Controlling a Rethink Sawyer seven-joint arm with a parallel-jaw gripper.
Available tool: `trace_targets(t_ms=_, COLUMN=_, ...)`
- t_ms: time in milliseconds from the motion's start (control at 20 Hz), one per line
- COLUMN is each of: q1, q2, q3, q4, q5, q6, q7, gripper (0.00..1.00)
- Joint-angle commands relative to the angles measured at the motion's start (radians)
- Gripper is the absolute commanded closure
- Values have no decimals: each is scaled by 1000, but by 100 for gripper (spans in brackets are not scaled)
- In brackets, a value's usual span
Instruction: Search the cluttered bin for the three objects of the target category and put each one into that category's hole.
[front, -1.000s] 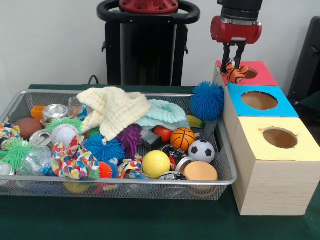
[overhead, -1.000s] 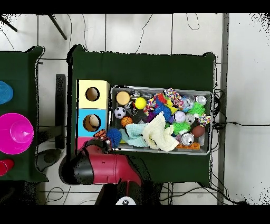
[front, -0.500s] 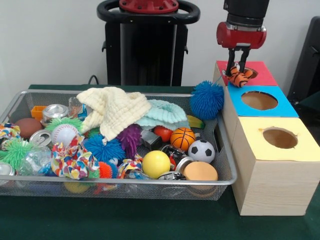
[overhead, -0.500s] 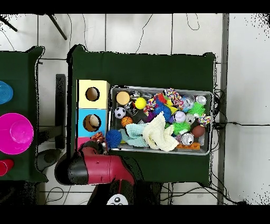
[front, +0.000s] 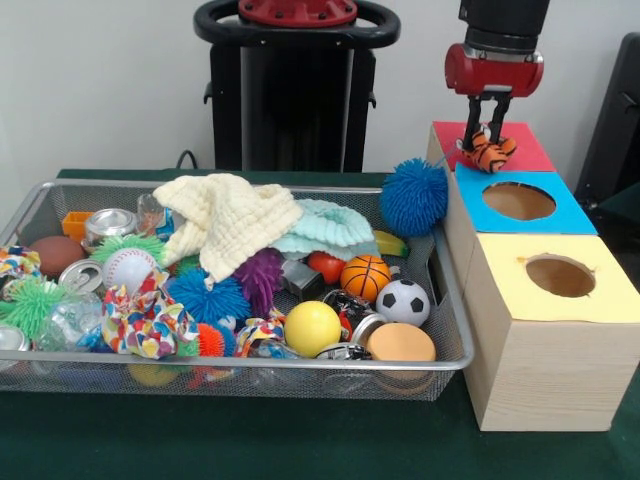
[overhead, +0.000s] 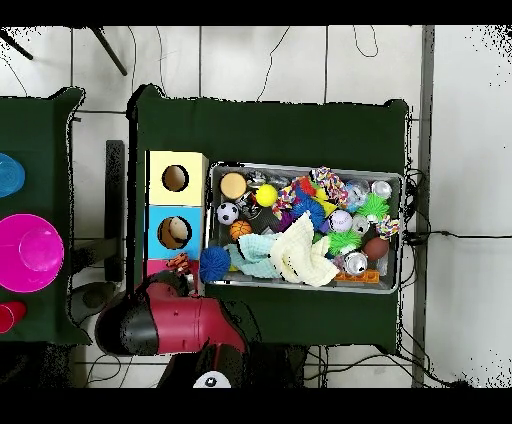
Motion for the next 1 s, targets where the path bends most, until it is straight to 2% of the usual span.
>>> trace_targets(t_ms=50, q1=32, q2=6, q3=-12, q4=102, q5=48, q6=-43, q7=288, gripper=100)
trace_targets(t_ms=250, q1=39, q2=11, q3=-29, q4=109, q5=43, q6=-34, q7=282, gripper=100)
trace_targets(t_ms=700, q1=14, q2=34, q3=21, q4=151, q5=39, q6=-127, q7=306, gripper=100)
trace_targets(t_ms=1000, q1=38, q2=41, q3=25, q4=142, q5=62, q6=-117, q7=313, gripper=100)
